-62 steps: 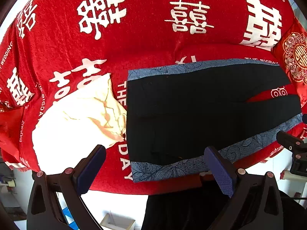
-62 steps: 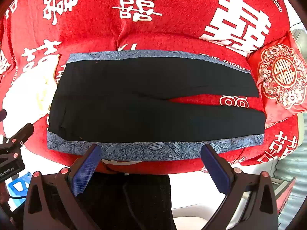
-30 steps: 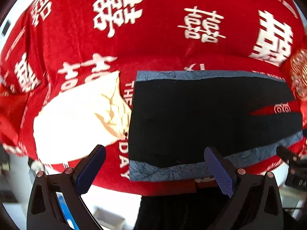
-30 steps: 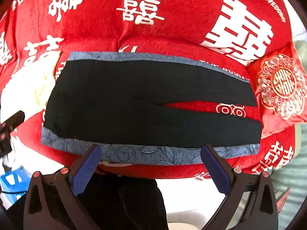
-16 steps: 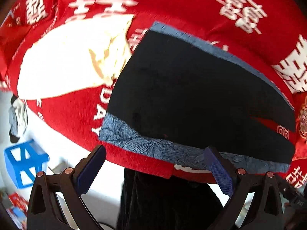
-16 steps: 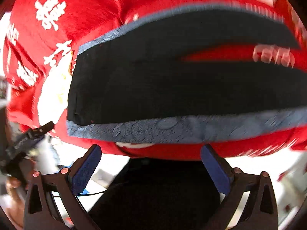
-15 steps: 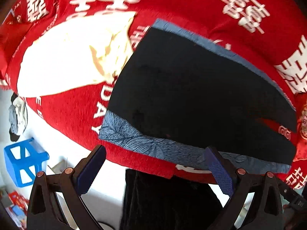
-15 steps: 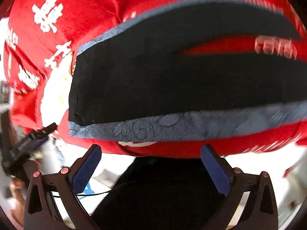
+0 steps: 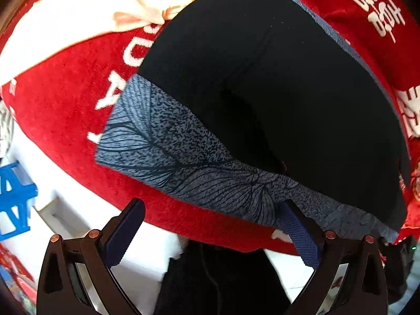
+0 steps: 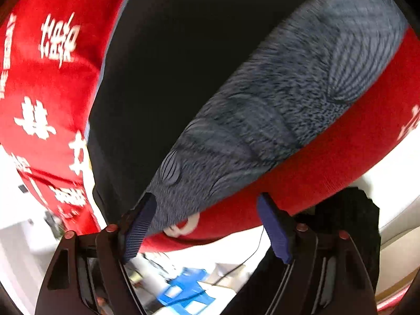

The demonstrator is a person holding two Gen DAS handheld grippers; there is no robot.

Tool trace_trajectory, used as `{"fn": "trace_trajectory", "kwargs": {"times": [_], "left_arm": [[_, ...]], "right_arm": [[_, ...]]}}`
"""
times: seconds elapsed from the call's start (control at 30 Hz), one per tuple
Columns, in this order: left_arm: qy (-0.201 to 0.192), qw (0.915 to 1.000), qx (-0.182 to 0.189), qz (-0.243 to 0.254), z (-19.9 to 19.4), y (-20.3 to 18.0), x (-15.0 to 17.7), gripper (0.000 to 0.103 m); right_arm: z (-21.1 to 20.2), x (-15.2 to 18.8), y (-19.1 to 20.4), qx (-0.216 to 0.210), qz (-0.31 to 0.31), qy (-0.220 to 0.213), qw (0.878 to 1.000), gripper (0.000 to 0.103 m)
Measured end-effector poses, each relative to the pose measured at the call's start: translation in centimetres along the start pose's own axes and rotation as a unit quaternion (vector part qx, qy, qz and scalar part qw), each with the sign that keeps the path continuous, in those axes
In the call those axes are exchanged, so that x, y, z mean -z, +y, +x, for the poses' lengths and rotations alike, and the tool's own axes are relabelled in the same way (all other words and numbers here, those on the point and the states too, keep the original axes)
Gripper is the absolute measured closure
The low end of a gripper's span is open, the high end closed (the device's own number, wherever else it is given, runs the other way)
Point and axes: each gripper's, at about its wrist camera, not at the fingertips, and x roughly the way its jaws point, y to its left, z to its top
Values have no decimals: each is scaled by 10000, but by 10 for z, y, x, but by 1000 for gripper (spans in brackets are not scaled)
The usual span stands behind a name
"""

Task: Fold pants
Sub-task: 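Lower both tools onto the blue patterned cuff band of the trousers, then close both grippers on the patterned cuff band and lift it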

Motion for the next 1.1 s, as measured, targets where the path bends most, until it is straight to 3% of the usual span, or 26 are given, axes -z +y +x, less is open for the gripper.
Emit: {"fn": "trace_trajectory", "kwargs": {"times": [0.1,0.17,0.23,0.27,0.33,0.37,0.57,0.63,0.77,0.8,0.83,0.9,1.1], "left_arm": [[-164,9997,181,-97,1,0,-2,0],[-271,9993,210,-156,0,-3,-7,0],[-390,9987,254,-194,-3,-8,-13,0],[-403,9988,216,-178,-4,-10,-16,2],[-319,9994,39,-107,1,-13,-18,29],[-263,9996,48,-82,4,-14,-18,33],[-451,9985,-93,292,8,-18,2,37],[-423,9985,-112,341,8,-20,9,38],[-533,9981,-80,303,-6,-10,21,38],[-589,9978,-115,293,-10,-8,21,33],[-614,9977,-94,261,-14,-5,21,17],[-743,9972,-38,64,-23,5,22,9],[-551,9971,395,-351,-10,40,10,9]], "right_arm": [[0,-1,-10,-296,275,-108,9991,24],[-2,1,-12,-372,336,-95,9987,37],[-2,2,-11,-497,364,-20,9981,94],[-2,2,-10,-419,375,-4,9984,94],[-3,2,-4,-277,251,-62,9993,97],[-5,3,0,-137,65,-116,9998,98],[-1,16,-10,203,-91,-105,9997,103],[-1,20,-14,331,-94,-37,9994,103],[-7,28,-5,176,-422,163,9988,99],[-6,30,-1,147,-532,224,9982,92],[-5,32,4,88,-649,308,9974,71],[1,36,13,7,-812,414,9958,44],[21,34,21,-435,-734,465,9953,43]]}}
